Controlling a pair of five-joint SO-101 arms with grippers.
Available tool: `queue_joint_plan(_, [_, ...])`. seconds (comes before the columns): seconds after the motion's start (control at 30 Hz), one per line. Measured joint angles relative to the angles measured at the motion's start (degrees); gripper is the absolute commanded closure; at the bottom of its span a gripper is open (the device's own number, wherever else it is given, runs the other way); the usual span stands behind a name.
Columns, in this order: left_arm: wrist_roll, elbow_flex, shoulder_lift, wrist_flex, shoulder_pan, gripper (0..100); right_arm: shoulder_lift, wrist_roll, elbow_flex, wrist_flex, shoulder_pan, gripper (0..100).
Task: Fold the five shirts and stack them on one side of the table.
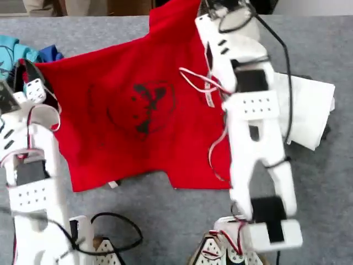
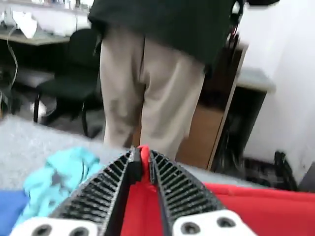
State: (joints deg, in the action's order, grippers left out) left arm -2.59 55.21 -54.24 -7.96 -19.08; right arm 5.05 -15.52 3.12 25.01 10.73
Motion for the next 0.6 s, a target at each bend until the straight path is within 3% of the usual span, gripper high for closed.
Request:
queue_joint_plan(0.4, [0.00,-21.01,33.93,0.00,0.00,98,-18.55,-0.18,17.76,9.49,1.23,99.6])
queue_joint_plan(0.6, [0.00,-27.60,42.46,0.00,0.00,98,-23.12,-0.18,23.12,14.07,1.23,99.6])
